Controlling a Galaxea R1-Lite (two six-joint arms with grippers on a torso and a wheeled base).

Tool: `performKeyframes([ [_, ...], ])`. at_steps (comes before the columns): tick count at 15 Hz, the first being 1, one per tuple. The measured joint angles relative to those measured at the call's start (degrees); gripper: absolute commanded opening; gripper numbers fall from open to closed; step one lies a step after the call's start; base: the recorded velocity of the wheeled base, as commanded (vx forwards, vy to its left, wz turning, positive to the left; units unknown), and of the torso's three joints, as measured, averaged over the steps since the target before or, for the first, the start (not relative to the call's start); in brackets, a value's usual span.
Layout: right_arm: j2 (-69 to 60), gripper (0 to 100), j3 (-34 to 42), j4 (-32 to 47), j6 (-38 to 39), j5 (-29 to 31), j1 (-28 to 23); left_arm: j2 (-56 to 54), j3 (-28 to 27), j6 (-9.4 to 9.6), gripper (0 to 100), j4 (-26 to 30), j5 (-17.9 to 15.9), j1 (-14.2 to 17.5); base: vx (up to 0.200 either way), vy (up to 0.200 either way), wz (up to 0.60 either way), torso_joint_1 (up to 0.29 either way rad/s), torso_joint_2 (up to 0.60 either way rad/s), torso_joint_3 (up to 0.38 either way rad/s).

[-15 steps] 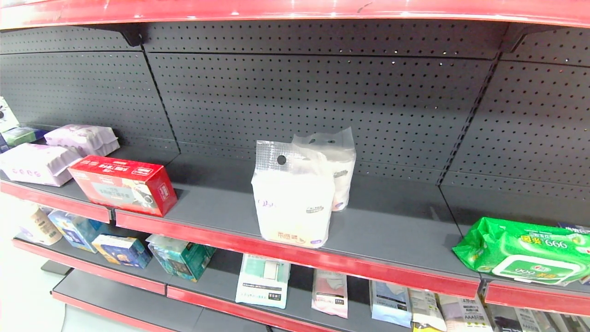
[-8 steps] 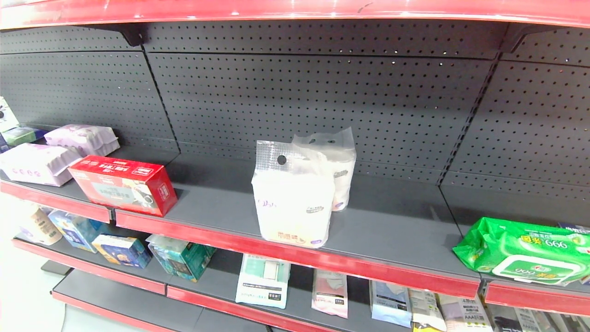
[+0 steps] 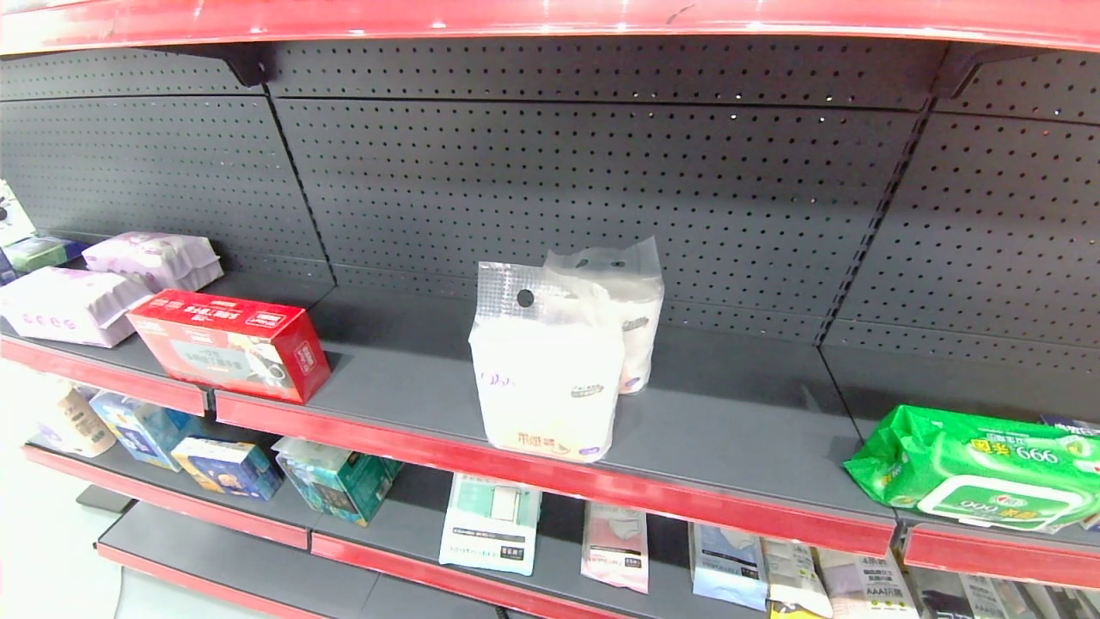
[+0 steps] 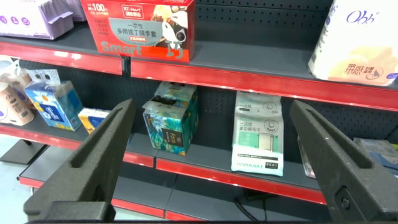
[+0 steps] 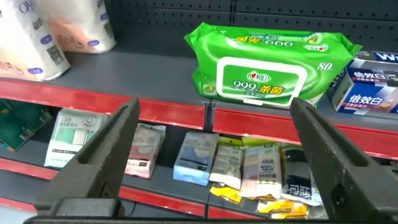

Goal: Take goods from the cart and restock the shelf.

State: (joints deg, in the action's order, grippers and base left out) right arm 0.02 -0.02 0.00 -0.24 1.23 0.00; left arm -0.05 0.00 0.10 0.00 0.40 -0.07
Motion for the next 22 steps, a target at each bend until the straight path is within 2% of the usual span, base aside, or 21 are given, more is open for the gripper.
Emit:
performKeyframes([
  [4, -0.05, 100, 0.00, 0.00, 0.00, -0.01, 0.00, 0.00, 0.00, 0.00, 100, 0.00, -0.02, -0.02, 0.000, 0.000, 0.00, 0.000, 0.00, 0.000],
  [15, -0.05, 100, -0.02, 0.00, 0.02, 0.00, 0.00, 0.00, 0.00, 0.12, 100, 0.00, -0.22, 0.00, 0.000, 0.000, -0.60, 0.004, 0.00, 0.003],
  [22, -0.05, 100, 0.02, 0.00, 0.04, -0.01, -0.02, 0.87, -0.57, -0.23, 100, 0.46, 0.63, 0.12, 0.000, 0.000, 0.00, 0.000, 0.00, 0.000],
])
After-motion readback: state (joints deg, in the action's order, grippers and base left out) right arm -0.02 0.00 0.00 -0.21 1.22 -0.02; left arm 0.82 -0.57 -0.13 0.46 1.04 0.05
